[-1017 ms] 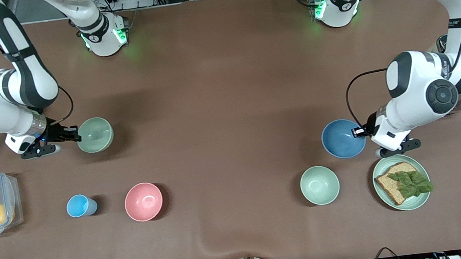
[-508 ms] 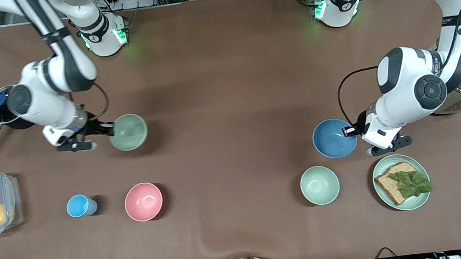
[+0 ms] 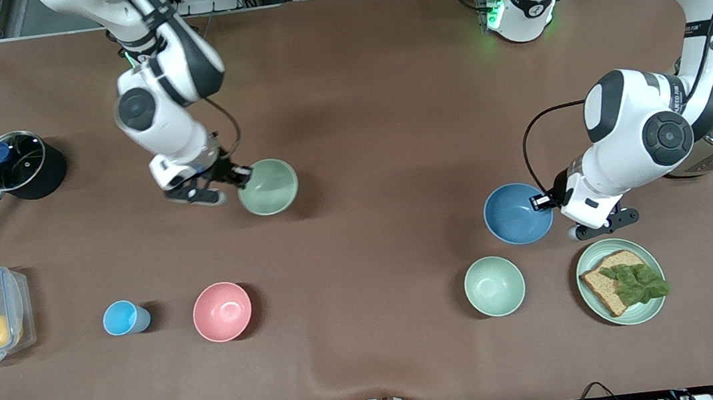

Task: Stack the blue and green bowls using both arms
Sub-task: 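Carry the green bowl with the right gripper while the left gripper lifts the blue bowl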

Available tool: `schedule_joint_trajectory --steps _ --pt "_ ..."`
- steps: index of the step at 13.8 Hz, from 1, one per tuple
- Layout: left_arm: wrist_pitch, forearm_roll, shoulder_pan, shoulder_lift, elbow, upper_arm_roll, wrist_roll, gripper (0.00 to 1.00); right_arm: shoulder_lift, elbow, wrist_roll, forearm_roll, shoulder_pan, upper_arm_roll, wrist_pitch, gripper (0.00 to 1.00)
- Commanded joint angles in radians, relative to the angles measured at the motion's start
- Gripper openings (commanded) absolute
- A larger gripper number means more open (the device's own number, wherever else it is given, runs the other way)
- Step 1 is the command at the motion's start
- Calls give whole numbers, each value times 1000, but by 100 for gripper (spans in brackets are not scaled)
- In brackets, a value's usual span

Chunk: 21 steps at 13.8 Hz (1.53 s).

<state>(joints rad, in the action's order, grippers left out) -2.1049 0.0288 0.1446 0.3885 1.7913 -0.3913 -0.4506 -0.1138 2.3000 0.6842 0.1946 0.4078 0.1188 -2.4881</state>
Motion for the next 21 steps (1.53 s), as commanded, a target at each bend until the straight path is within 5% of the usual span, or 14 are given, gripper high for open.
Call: schedule_joint_trajectory --steps 1,6,12,17,18,19,20,21 --pt "17 -20 18 -66 69 -8 6 0 -72 -59 167 14 107 -11 -49 0" --pt "20 -119 29 -134 111 -41 -3 0 -188 -209 389 0 264 -19 -44 0" --pt "26 -116 33 -108 117 -57 -8 0 -279 -232 625 -125 382 -21 -77 0" --pt "170 -116 38 -123 106 -57 -10 0 -316 -232 719 -165 428 -21 -121 0" --pt "193 -118 36 -132 103 -57 -20 0 -316 -232 724 -165 428 -21 -121 17" --pt "221 -115 33 -172 108 -66 -58 0 -317 -240 747 -164 427 -21 -123 78" --pt "250 -116 32 -230 111 -72 -72 0 -319 -249 776 -164 421 -21 -121 100" --pt "259 -119 35 -243 99 -73 -88 0 -320 -255 784 -164 421 -21 -120 100"
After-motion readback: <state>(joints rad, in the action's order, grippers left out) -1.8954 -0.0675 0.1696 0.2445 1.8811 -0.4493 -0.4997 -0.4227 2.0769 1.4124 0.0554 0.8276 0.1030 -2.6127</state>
